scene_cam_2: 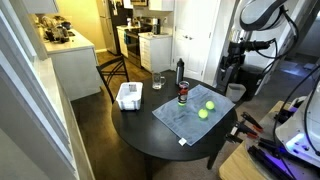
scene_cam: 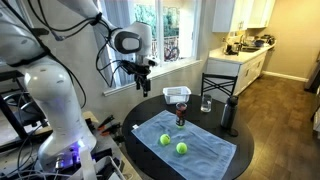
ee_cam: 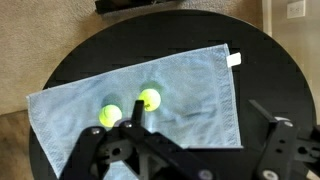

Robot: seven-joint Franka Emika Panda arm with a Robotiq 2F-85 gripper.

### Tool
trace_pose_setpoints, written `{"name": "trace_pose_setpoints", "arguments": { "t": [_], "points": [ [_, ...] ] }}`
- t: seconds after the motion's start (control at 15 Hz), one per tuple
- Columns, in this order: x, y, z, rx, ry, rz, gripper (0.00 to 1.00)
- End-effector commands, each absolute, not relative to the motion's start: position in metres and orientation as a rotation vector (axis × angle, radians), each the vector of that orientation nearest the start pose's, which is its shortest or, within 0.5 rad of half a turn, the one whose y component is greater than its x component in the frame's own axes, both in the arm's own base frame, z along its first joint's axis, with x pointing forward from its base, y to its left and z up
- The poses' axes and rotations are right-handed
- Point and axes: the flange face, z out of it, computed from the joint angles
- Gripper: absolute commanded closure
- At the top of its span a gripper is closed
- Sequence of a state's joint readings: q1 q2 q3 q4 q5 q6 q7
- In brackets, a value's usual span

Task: Put the left green ball in the container

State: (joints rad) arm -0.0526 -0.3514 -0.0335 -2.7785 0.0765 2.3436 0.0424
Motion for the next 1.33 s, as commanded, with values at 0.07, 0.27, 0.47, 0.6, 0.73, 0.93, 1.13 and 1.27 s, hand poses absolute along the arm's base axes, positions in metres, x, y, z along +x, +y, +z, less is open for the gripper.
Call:
{"name": "trace_pose_setpoints", "arguments": {
  "t": [0.07, 0.27, 0.47, 0.6, 0.73, 0.93, 1.13, 1.27],
  "points": [
    [0.375, -0.030, 0.267, -3.117, 0.253, 0.174, 0.00],
    [0.385, -0.034, 0.248, -3.157, 0.237, 0.177, 0.00],
    [0.397, -0.037, 0.239, -3.175, 0.255, 0.198, 0.00],
    [0.392, -0.033, 0.243, -3.141, 0.241, 0.223, 0.00],
    [0.399, -0.033, 0.239, -3.117, 0.248, 0.251, 0.00],
    [0.402, -0.033, 0.237, -3.114, 0.251, 0.259, 0.00],
    [0.402, -0.033, 0.237, -3.114, 0.252, 0.259, 0.00],
    [0.404, -0.033, 0.234, -3.109, 0.283, 0.211, 0.00]
  ]
}}
